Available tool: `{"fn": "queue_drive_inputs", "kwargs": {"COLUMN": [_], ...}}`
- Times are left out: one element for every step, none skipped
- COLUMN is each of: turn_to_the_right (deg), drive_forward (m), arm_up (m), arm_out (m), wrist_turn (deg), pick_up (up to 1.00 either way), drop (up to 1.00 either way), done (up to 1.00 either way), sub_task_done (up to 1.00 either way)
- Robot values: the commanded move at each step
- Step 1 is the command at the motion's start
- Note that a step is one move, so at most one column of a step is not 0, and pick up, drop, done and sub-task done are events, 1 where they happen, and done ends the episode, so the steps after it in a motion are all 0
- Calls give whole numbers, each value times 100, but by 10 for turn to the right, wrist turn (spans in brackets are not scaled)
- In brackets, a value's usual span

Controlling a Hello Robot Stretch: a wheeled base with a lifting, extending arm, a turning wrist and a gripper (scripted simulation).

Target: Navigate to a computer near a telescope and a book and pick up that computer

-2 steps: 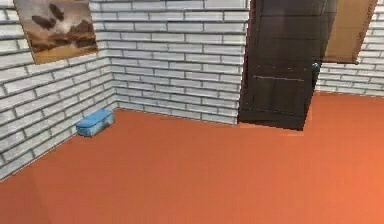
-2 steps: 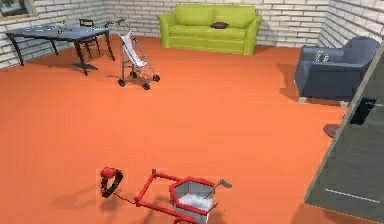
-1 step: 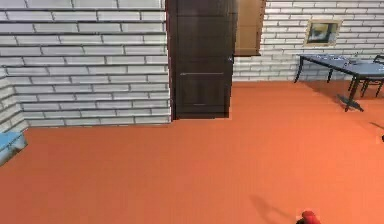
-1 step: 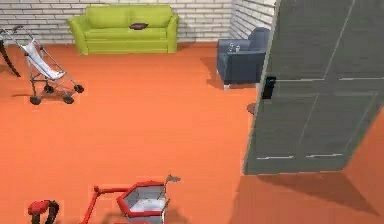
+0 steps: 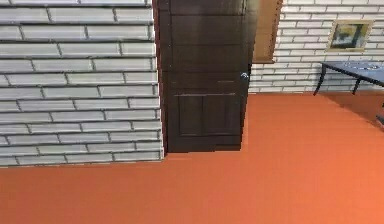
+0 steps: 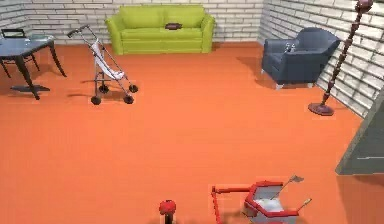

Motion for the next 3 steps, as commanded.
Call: {"fn": "queue_drive_inputs", "kwargs": {"turn_to_the_right": [330, 0, 30], "drive_forward": [0, 85, 0], "arm_up": [0, 0, 0], "arm_out": [0, 0, 0], "wrist_turn": [0, 0, 0], "pick_up": [0, 0, 0], "drop": [0, 0, 0], "done": [0, 0, 0], "sub_task_done": [0, 0, 0]}}
